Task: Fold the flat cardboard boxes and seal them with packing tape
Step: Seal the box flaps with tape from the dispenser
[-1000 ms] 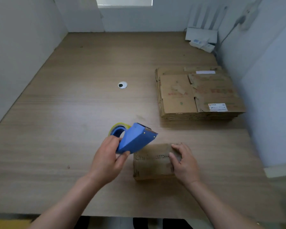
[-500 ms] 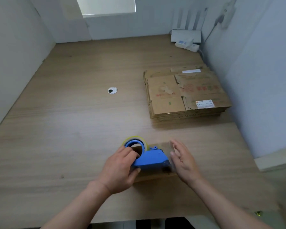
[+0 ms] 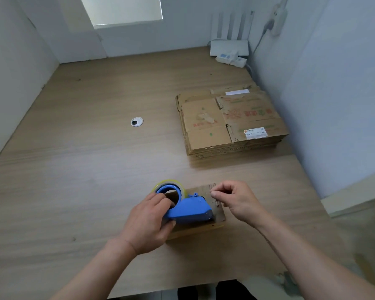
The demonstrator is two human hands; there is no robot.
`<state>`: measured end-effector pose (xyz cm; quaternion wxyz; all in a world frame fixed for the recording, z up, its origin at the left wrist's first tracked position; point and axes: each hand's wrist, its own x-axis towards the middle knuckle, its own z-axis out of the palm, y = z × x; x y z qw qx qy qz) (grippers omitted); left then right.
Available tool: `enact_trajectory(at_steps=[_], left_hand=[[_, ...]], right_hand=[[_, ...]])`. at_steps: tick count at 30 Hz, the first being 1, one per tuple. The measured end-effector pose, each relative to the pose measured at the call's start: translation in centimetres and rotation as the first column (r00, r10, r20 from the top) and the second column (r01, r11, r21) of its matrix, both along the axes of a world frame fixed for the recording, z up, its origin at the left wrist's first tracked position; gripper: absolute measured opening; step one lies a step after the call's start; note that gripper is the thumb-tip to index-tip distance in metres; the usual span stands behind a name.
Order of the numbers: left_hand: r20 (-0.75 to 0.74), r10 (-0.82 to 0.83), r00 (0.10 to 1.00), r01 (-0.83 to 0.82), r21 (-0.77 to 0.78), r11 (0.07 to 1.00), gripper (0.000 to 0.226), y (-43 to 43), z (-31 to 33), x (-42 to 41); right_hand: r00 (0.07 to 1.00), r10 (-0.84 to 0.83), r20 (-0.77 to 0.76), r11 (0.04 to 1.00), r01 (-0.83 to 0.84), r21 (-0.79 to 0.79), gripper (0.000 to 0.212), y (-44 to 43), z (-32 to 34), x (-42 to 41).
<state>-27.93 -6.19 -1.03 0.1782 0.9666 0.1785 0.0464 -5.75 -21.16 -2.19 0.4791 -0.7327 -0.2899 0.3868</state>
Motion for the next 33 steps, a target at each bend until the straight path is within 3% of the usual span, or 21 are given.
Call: enact_trajectory(at_steps=[3, 8, 12, 14, 21, 27, 33], left_hand=[[-0.004, 0.009, 1.0, -0.009, -0.007, 1.0, 0.026, 0.1, 0.1, 0.2], [0.0, 0.018, 1.0, -0.018, -0.01, 1.0, 0.023, 0.3, 0.2, 0.5], [-0.004, -0.005, 1.0, 0.005, -0.012, 1.0, 0.023, 0.3, 0.5, 0.6], [-0.026, -0.028, 0.999, 0.028, 0.001, 1.0, 0.023, 0.5, 0.6, 0.8], [-0.108, -0.106, 0.988, 0.106, -0.006, 0.994, 0.022, 2.0, 1.8, 0.5], [-0.148, -0.04, 0.988, 0.037, -0.018, 0.999, 0.02, 4.8, 3.5, -2.5], [-0.326, 0.121, 0.938, -0.173, -0.135, 0.976, 0.025, 2.8, 5.0, 1.0]], right_hand=[[0.998, -0.061, -0.014, 0.998, 0.062, 0.026, 0.014, -0.5, -0.9, -0.6], [0.985, -0.123, 0.12, 0.988, 0.11, 0.104, 0.015, -1.3, -1.9, -2.1], [0.983, -0.18, 0.045, 0.979, 0.174, 0.101, 0.018, -1.7, -2.7, -3.5], [0.974, -0.211, 0.078, 0.975, 0.204, 0.093, 0.019, -1.8, -3.3, -3.7], [0.966, -0.148, 0.211, 0.989, 0.14, 0.05, 0.019, -2.2, -3.3, -3.2], [0.99, -0.096, 0.107, 0.995, 0.1, -0.028, 0.015, -2.0, -2.2, -3.0], [0.912, -0.362, -0.194, 0.927, 0.373, 0.022, 0.019, -1.7, -2.4, -3.0]])
